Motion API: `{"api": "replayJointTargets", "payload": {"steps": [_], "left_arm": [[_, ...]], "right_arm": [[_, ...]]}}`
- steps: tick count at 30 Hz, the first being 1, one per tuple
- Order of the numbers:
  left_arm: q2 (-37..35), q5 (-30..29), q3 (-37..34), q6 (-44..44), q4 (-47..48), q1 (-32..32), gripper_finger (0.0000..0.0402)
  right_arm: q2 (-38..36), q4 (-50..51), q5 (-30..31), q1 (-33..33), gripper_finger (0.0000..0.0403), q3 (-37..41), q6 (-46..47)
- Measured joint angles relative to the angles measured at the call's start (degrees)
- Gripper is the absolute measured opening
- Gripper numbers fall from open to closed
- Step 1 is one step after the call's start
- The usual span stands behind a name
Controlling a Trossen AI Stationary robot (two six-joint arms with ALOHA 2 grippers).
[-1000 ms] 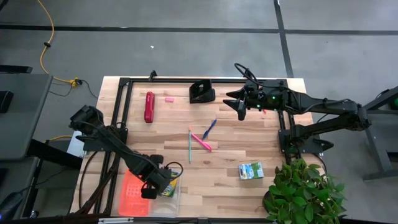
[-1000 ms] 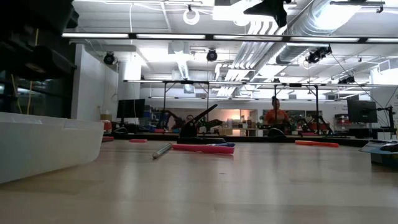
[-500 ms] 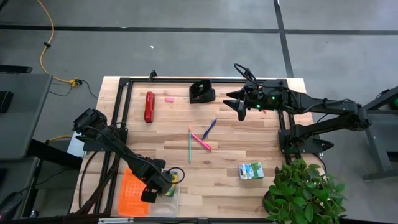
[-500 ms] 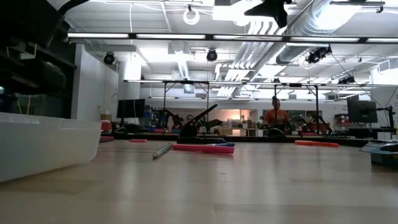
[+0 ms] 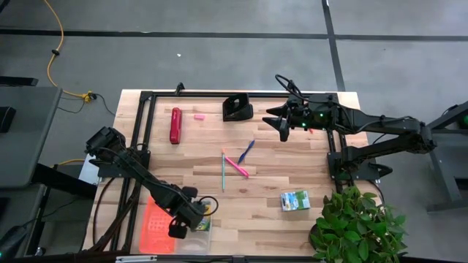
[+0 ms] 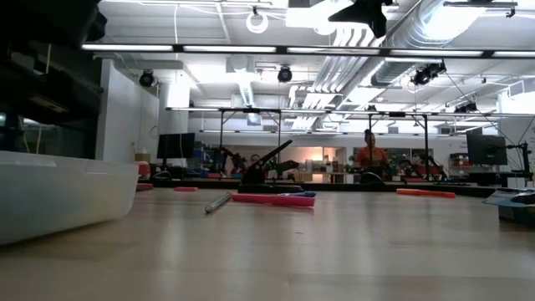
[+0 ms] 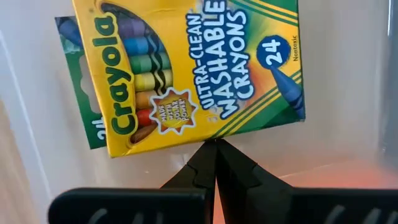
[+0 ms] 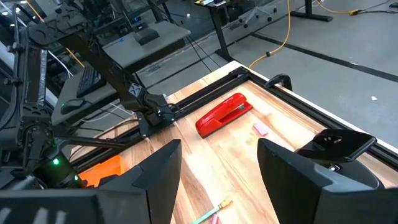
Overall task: Pack school essentials
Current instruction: Put the top crayon box into the supply box, then put the crayon box into the supply box
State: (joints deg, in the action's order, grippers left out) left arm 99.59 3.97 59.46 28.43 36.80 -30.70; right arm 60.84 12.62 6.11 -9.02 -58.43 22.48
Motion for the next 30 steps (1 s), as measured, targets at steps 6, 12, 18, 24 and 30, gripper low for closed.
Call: {"api": "replayJointTargets", "payload": {"steps": [6, 12, 18, 24, 30], "left_arm": [[0.0, -2.7, 0.0, 0.1, -0.2, 0.0, 0.0], [-0.4, 0.5, 0.0, 0.5, 1.2, 0.5, 0.0], [-5.9, 3.9, 0.0, -0.5, 10.0, 3.0, 0.0], [-20.5, 2.4, 0.0, -5.3, 11.0, 8.1, 0.0], [-35.7, -7.3, -1.0, -12.5, -5.5, 13.3, 0.0]], "right_arm": [[0.0, 0.0, 0.1, 0.0, 0.0204, 0.0, 0.0], [0.0, 0.0, 0.1, 0.0, 0.0204, 0.0, 0.0], [0.0, 0.0, 0.1, 0.0, 0.0204, 0.0, 0.0], [0.0, 0.0, 0.0, 0.0, 0.0204, 0.0, 0.0], [0.0, 0.0, 0.0, 0.0, 0.0204, 0.0, 0.0]]}}
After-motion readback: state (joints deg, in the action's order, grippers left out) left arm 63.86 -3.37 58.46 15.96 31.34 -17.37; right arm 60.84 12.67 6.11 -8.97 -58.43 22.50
